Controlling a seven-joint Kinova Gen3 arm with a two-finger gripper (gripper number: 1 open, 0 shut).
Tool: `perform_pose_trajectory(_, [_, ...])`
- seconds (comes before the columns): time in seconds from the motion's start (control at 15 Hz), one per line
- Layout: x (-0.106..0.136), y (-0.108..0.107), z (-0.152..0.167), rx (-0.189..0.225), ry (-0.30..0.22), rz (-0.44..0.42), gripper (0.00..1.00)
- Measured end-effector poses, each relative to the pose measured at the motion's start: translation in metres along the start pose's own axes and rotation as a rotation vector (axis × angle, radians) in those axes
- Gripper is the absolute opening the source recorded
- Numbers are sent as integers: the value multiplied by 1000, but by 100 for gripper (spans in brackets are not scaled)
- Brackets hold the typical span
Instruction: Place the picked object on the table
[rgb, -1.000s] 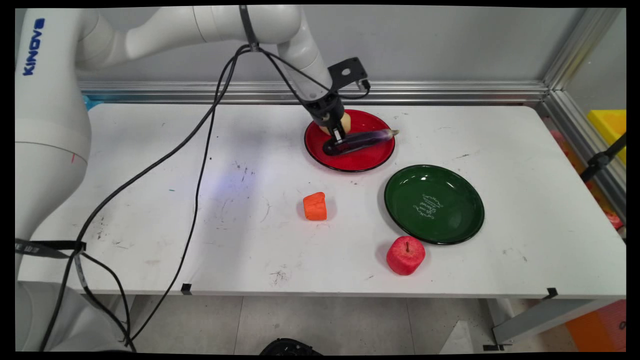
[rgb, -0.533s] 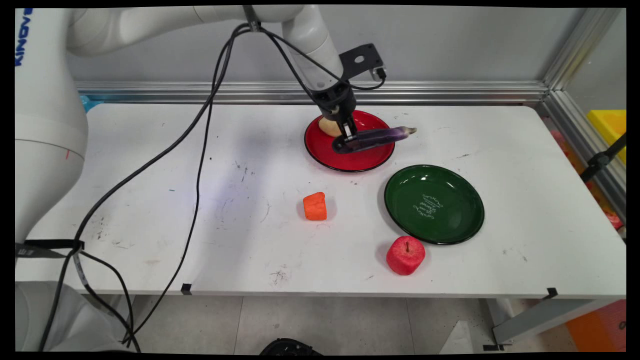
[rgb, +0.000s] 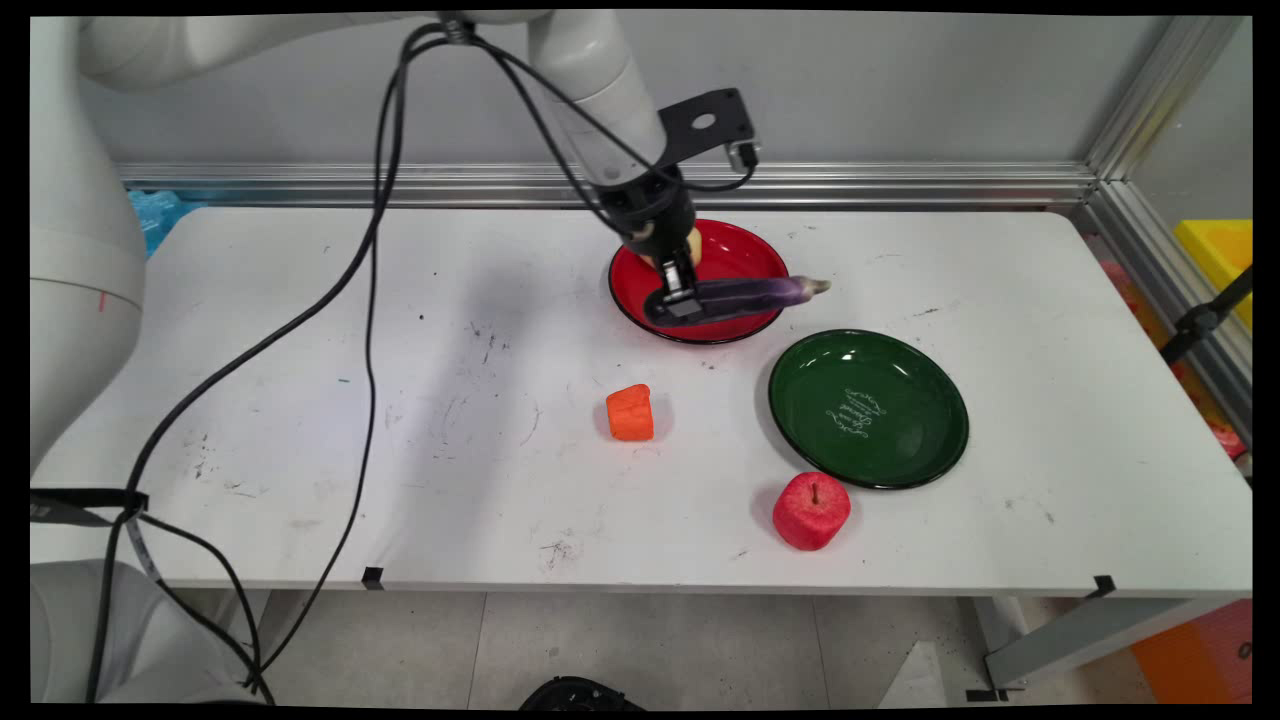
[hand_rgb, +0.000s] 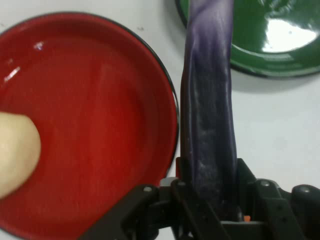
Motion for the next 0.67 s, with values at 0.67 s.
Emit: perform_pose_trajectory(0.67, [-64,12,-7,12,-96,28,0])
